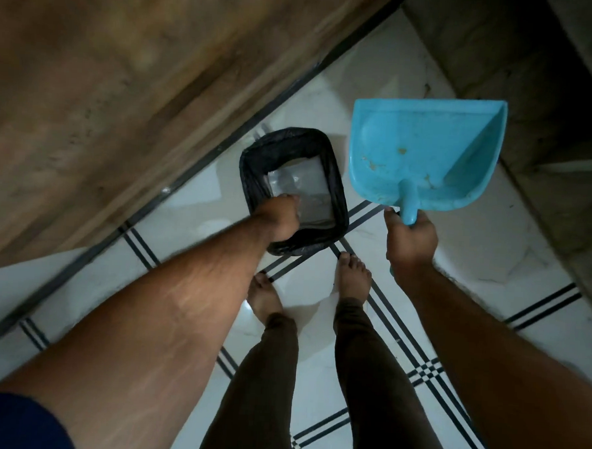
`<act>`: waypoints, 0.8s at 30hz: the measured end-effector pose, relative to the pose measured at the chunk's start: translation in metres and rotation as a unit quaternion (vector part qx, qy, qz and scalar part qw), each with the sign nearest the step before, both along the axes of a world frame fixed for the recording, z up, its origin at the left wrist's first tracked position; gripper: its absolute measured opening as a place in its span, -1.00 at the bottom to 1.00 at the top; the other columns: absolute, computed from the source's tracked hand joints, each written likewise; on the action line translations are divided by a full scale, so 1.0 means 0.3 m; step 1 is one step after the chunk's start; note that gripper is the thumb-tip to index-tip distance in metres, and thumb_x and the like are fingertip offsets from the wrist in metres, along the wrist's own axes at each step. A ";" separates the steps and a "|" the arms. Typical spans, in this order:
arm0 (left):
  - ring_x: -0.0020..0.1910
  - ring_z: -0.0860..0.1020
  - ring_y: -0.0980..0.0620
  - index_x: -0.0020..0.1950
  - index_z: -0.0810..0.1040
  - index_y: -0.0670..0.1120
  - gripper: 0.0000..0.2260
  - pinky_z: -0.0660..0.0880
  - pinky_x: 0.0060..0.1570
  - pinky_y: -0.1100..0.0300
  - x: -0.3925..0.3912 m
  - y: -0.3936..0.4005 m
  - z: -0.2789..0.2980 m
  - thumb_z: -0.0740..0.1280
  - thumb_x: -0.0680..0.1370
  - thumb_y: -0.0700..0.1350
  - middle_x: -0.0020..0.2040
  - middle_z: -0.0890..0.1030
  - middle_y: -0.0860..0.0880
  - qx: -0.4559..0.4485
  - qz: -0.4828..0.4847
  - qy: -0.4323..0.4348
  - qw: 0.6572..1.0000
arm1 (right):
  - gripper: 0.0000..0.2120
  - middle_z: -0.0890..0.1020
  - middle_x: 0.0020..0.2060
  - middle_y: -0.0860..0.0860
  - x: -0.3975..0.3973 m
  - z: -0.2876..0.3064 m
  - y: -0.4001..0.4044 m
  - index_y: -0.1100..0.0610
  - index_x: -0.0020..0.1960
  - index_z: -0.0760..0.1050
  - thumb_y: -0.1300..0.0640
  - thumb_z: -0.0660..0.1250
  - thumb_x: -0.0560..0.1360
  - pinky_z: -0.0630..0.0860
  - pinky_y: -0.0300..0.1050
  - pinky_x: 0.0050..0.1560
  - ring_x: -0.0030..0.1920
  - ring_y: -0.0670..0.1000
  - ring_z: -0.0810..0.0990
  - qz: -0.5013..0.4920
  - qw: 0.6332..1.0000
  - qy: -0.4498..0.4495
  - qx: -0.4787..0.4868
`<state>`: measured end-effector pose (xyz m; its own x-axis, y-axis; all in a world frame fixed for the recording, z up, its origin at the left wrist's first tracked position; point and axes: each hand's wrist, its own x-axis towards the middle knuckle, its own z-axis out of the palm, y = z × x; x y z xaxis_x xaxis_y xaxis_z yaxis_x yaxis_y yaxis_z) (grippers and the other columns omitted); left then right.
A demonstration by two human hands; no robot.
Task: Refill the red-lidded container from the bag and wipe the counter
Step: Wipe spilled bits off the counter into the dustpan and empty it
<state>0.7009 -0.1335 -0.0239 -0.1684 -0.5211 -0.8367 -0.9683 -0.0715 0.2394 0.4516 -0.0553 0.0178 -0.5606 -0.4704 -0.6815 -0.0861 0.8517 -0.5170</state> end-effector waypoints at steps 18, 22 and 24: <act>-0.02 0.69 -0.03 0.13 0.72 -0.05 -0.87 0.61 0.12 0.10 -0.313 -0.070 1.438 0.46 0.61 -0.19 -0.06 0.72 -0.01 -0.204 0.146 0.223 0.942 | -0.73 0.50 -0.39 0.01 -0.311 1.484 0.066 0.11 0.04 0.61 -0.10 0.50 0.58 0.46 -0.09 -0.46 -0.48 -0.03 0.47 0.030 0.984 -0.081 -0.158; -0.16 0.65 0.29 0.07 0.72 -0.03 -0.92 0.54 0.00 0.21 -0.519 -0.106 1.626 0.49 0.59 -0.17 -0.12 0.72 0.07 -0.246 0.144 0.291 0.913 | -0.67 0.50 -0.37 0.04 -0.528 1.712 0.062 0.14 0.04 0.62 -0.14 0.52 0.58 0.44 -0.11 -0.46 -0.46 0.00 0.46 0.010 0.969 -0.096 -0.229; -0.17 0.64 0.38 0.06 0.71 -0.04 -0.91 0.53 -0.02 0.30 -0.641 -0.130 1.715 0.47 0.62 -0.21 -0.09 0.72 0.07 -0.253 0.126 0.318 0.905 | -0.64 0.54 -0.38 0.03 -0.643 1.788 0.066 0.14 0.01 0.66 -0.17 0.54 0.54 0.47 -0.04 -0.39 -0.42 0.04 0.49 -0.018 0.961 -0.084 -0.264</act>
